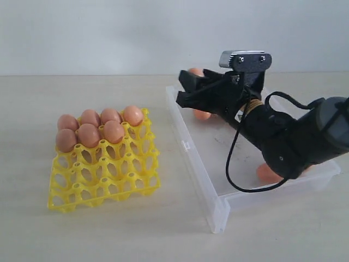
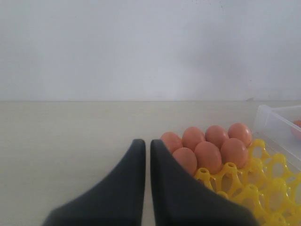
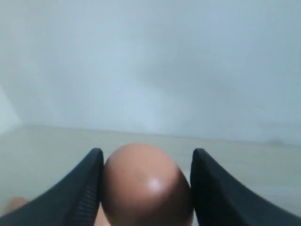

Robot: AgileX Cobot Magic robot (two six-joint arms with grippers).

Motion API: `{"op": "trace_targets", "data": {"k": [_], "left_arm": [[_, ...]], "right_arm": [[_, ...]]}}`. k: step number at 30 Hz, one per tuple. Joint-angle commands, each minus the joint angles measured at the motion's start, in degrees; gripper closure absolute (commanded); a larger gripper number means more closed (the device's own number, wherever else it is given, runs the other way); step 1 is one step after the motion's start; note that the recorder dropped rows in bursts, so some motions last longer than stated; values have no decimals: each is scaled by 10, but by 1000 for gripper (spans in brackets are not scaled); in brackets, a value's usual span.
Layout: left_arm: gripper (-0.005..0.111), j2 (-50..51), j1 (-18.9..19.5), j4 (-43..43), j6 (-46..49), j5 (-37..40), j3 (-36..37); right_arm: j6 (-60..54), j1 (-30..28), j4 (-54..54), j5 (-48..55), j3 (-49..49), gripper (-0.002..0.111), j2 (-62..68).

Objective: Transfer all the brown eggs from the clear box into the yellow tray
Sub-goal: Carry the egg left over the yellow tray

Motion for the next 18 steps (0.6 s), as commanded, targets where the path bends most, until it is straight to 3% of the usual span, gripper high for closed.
{"op": "trace_targets", "data": {"k": [1, 5, 12, 18], "left_arm": [[103, 2, -3, -3, 3, -8, 2], [103, 2, -3, -3, 3, -8, 2], [103, 2, -3, -3, 3, -8, 2], [103, 2, -3, -3, 3, -8, 2]], "right_arm": [[103, 4, -160, -73, -17, 109, -9], [143, 4, -233, -73, -48, 109, 8], [172, 4, -261, -57, -109, 109, 98], [115, 11, -452, -47, -195, 109, 169]]}}
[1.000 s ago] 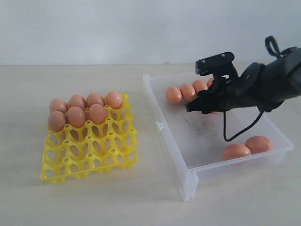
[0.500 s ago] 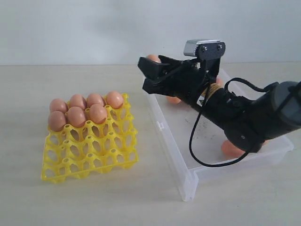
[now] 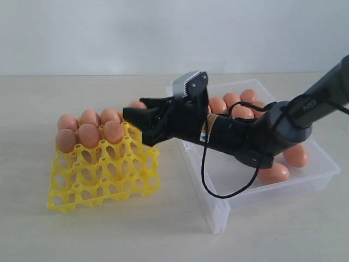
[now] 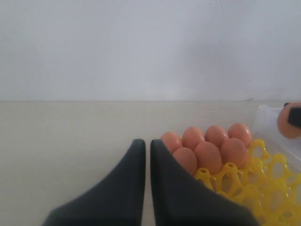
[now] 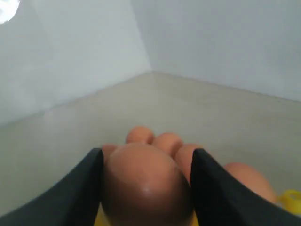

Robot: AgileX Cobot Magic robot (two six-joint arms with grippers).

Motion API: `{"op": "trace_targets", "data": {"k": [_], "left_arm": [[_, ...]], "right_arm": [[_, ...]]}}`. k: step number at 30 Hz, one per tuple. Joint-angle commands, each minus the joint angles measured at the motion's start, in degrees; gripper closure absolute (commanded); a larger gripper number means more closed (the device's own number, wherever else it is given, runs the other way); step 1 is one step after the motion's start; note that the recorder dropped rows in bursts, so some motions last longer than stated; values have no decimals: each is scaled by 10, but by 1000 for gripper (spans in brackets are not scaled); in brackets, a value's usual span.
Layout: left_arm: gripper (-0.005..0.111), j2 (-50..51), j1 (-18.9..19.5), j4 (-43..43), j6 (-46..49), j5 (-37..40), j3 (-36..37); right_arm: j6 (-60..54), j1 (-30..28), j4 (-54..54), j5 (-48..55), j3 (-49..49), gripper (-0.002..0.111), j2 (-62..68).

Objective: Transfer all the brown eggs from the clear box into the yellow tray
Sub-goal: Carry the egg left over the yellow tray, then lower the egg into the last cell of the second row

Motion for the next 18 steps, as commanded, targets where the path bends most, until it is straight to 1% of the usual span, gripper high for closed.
{"op": "trace_targets", "data": {"k": [1, 4, 8, 11, 13, 18], "left_arm": [[103, 2, -3, -3, 3, -8, 2], [103, 2, -3, -3, 3, -8, 2], [103, 2, -3, -3, 3, -8, 2], [103, 2, -3, -3, 3, -8, 2], [103, 2, -3, -3, 3, -8, 2], [103, 2, -3, -3, 3, -8, 2]], "right_arm": [[-24, 12, -115, 2, -55, 109, 36], [-24, 26, -100, 44, -83, 109, 46], [-24, 42, -83, 143, -109, 109, 47], [-27, 40, -70, 140, -116, 109, 47], [-27, 40, -35, 154, -116, 109, 47], [-26, 40, -26, 198, -116, 109, 47]]}}
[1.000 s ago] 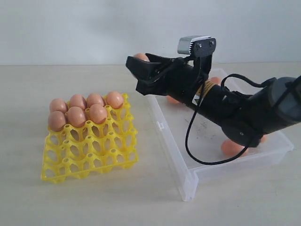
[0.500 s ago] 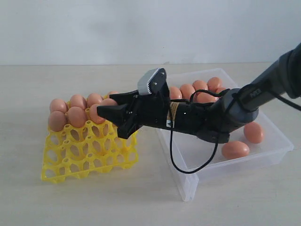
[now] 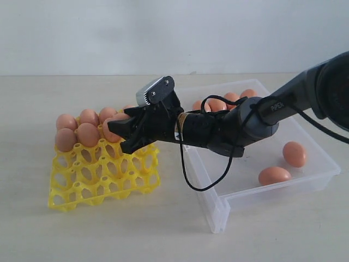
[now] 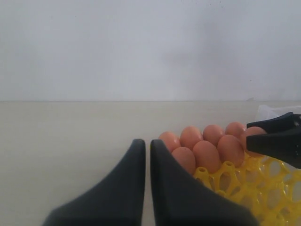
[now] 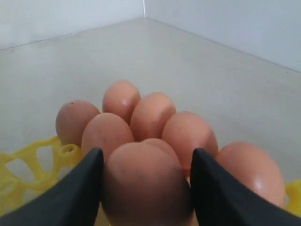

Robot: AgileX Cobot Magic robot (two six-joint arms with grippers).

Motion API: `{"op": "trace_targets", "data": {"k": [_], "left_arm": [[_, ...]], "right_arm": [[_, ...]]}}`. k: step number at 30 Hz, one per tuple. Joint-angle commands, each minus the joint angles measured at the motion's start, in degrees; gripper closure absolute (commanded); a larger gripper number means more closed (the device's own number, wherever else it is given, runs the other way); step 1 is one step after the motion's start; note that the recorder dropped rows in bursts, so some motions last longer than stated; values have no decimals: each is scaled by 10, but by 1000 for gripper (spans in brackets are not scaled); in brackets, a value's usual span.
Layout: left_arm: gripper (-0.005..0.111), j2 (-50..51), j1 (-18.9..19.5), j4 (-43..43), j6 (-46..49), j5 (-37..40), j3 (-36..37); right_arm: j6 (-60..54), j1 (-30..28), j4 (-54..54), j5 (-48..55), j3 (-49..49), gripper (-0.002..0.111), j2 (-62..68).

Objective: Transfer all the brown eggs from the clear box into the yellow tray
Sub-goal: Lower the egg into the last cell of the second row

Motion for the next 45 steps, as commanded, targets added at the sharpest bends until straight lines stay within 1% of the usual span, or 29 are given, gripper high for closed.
{"op": "trace_targets", "data": {"k": [1, 6, 10, 13, 18, 21, 26, 29, 35, 40, 42, 43, 45], "left_arm": [[103, 2, -3, -3, 3, -8, 2], [103, 2, -3, -3, 3, -8, 2], [103, 2, -3, -3, 3, -8, 2], [103, 2, -3, -3, 3, -8, 2], [103, 2, -3, -3, 3, -8, 2], [103, 2, -3, -3, 3, -8, 2], [103, 2, -3, -3, 3, -8, 2], [103, 2, -3, -3, 3, -8, 2], [103, 2, -3, -3, 3, -8, 2], [103, 2, -3, -3, 3, -8, 2], [103, 2, -3, -3, 3, -8, 2], [103, 2, -3, -3, 3, -8, 2], [103, 2, -3, -3, 3, -8, 2]], "right_arm": [[-3, 0, 20, 25, -3, 109, 0], [-3, 0, 62, 31, -3, 109, 0], [13, 0, 89, 97, -3, 109, 0], [27, 0, 90, 120, -3, 109, 0], [38, 0, 74, 73, -3, 109, 0], [80, 0, 70, 66, -3, 109, 0], [90, 0, -7, 69, -3, 109, 0], [103, 1, -26, 87, -3, 109, 0], [109, 1, -28, 148, -3, 109, 0], [121, 1, -25, 167, -3, 108, 0], [129, 1, -25, 167, -3, 103, 0], [129, 1, -25, 167, -3, 98, 0], [129, 1, -25, 168, -3, 82, 0]]}}
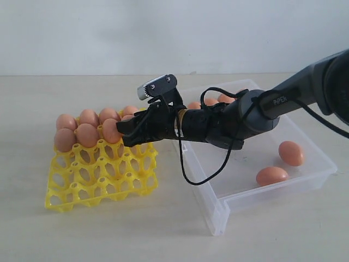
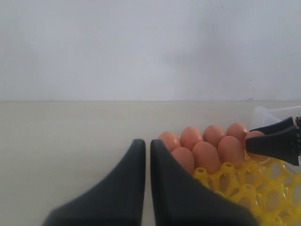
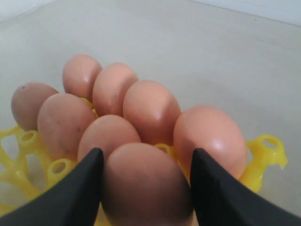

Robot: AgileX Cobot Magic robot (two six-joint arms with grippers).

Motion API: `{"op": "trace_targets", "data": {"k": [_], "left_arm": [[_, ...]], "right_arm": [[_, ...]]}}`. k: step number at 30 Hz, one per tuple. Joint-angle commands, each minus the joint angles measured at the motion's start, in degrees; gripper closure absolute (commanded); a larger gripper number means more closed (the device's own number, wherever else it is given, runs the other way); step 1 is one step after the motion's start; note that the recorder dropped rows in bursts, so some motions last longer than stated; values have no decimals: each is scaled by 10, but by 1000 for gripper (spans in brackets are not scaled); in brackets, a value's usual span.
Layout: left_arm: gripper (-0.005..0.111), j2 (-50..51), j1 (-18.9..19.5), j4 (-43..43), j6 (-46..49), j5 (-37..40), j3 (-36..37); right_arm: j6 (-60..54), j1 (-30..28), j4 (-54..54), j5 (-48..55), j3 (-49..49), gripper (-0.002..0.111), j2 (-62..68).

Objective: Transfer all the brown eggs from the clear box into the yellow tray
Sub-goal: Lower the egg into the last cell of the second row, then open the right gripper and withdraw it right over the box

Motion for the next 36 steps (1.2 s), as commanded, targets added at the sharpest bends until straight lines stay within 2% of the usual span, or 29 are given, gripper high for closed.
{"op": "trace_targets", "data": {"k": [1, 3, 5, 10, 17, 23, 25, 26, 28, 29, 30, 33, 34, 36], "left_arm": [[103, 2, -3, -3, 3, -8, 2], [103, 2, -3, -3, 3, -8, 2], [103, 2, -3, -3, 3, -8, 2], [103, 2, -3, -3, 3, -8, 2], [103, 2, -3, -3, 3, -8, 2], [103, 2, -3, -3, 3, -8, 2], [103, 2, -3, -3, 3, -8, 2], [103, 2, -3, -3, 3, -8, 2], [103, 2, -3, -3, 3, -8, 2], [103, 2, -3, -3, 3, -8, 2], [103, 2, -3, -3, 3, -8, 2], [103, 2, -3, -3, 3, -8, 2], [103, 2, -3, -3, 3, -8, 2], [103, 2, -3, -3, 3, -8, 2]], "right_arm": [[25, 0, -4, 47, 9, 73, 10], [25, 0, -3, 48, 9, 58, 10], [25, 0, 12, 56, 9, 48, 10], [9, 0, 35, 57, 9, 49, 6], [-61, -1, 34, 55, 9, 49, -64], [-63, -1, 30, 121, 9, 49, -148], [-63, -1, 30, 191, 9, 55, -178], [-63, -1, 30, 238, 9, 63, -194], [-63, -1, 30, 340, 9, 84, -222], [-63, -1, 30, 404, 9, 99, -236], [-64, -1, 30, 469, 9, 108, -248], [-105, -6, 63, 633, 9, 109, -267], [-135, -10, 103, 672, 7, 109, -269], [-287, -31, 257, 777, -9, 109, -262]]}}
